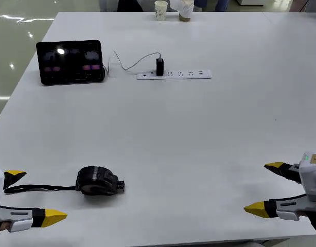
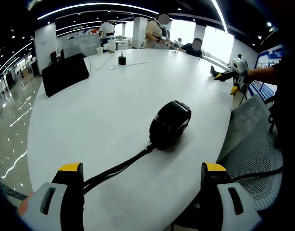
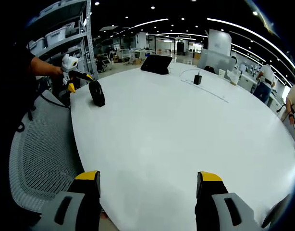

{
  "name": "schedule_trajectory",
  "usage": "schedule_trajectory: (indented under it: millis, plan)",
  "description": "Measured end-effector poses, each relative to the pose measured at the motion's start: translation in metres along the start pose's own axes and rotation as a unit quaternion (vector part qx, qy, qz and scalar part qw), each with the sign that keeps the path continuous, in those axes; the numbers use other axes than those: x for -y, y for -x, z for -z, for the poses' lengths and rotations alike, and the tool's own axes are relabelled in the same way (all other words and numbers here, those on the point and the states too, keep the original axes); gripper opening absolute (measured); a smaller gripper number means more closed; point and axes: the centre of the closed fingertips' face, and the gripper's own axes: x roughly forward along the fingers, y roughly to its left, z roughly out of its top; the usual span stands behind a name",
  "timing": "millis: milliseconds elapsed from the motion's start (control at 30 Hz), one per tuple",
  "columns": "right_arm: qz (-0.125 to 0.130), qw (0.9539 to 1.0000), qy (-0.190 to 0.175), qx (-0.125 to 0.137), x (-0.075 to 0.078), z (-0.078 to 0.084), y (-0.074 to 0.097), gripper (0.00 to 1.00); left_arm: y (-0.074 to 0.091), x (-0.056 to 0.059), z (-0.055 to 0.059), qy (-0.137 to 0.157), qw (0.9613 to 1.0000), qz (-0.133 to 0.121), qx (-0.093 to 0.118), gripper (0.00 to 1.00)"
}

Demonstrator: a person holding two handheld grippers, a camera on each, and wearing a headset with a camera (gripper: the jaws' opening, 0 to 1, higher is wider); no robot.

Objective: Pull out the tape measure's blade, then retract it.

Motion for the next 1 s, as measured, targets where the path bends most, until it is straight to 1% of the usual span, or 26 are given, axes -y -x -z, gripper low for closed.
schedule_trajectory:
  millis: [67, 133, 233, 300, 500, 533, 567, 733, 800, 1000]
  plan:
    - [0.002, 1.0, -0.008, -0.004, 0.004, 0.005, 0.002, 0.91, 0.001, 0.001, -0.001, 0.001, 1.0, 0.001, 0.002, 0.99]
    - [0.002, 0.9999, -0.013, -0.005, 0.005, 0.008, 0.005, 0.93, 0.001, 0.001, -0.003, 0.0, 1.0, 0.002, 0.002, 0.99]
    - [0.004, 0.9998, -0.016, -0.011, 0.006, 0.012, 0.007, 0.99, 0.001, 0.0, -0.004, -0.001, 1.0, 0.002, 0.002, 0.99]
    - [0.002, 0.9997, -0.017, -0.018, 0.005, 0.016, 0.008, 0.99, 0.001, -0.002, -0.005, 0.0, 1.0, 0.001, 0.002, 0.99]
    - [0.001, 0.9997, -0.017, -0.016, 0.005, 0.018, 0.011, 0.99, 0.004, -0.005, -0.006, 0.0, 1.0, 0.001, 0.002, 0.99]
    - [0.001, 0.9997, -0.018, -0.016, 0.006, 0.018, 0.012, 0.99, 0.004, -0.005, -0.006, 0.002, 1.0, 0.001, 0.001, 0.99]
    - [0.003, 0.9997, -0.016, -0.017, 0.006, 0.019, 0.012, 0.99, 0.005, -0.004, -0.004, 0.004, 1.0, 0.0, -0.006, 0.99]
    - [0.003, 0.9997, -0.018, -0.015, 0.008, 0.018, 0.013, 0.99, 0.005, -0.005, -0.005, -0.005, 1.0, -0.002, -0.004, 0.99]
    - [0.004, 0.9997, -0.02, -0.013, 0.009, 0.018, 0.013, 0.99, 0.005, -0.005, -0.004, 0.0, 1.0, 0.001, -0.004, 0.99]
    - [0.004, 0.9996, -0.022, -0.015, 0.008, 0.017, 0.014, 0.99, 0.005, -0.006, -0.001, -0.001, 1.0, 0.0, -0.007, 0.99]
